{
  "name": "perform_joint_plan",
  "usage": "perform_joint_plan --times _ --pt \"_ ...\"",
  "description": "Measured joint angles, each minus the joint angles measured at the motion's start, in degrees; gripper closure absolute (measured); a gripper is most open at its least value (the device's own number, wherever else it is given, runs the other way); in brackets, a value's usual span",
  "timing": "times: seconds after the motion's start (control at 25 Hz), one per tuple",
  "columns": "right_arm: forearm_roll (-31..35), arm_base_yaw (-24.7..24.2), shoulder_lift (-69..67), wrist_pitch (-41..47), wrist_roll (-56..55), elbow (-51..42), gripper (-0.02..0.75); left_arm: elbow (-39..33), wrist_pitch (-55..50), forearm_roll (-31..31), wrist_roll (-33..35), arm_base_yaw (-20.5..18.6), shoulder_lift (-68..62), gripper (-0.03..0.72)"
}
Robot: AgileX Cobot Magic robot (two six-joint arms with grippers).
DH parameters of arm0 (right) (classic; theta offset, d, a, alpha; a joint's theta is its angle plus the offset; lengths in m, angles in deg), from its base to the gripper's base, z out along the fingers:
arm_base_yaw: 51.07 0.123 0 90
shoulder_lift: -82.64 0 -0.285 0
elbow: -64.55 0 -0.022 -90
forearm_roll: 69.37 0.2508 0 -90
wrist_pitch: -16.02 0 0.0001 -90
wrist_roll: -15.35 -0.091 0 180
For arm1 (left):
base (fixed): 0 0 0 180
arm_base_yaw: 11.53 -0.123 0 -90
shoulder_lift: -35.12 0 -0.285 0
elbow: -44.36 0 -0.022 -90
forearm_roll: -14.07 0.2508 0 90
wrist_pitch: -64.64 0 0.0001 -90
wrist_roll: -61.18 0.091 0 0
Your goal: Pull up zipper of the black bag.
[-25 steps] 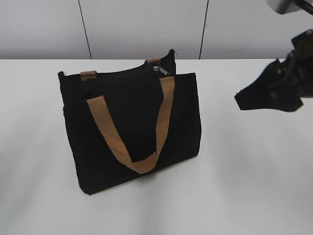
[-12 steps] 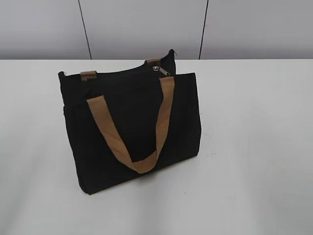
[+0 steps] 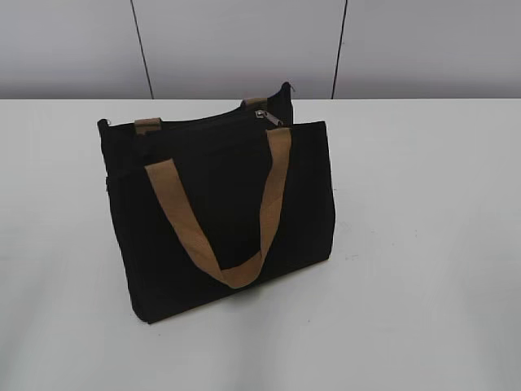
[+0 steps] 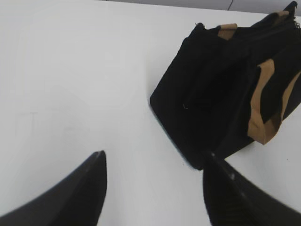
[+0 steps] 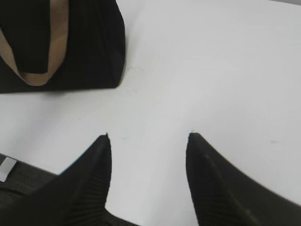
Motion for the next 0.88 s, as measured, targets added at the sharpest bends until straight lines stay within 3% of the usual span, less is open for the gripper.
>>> perform_joint_plan --times 0.88 --pt "-2.4 0.0 3.4 6.4 -3.2 -3.0 0.337 0.0 -0.9 -1.7 0.0 0.0 0.9 0.206"
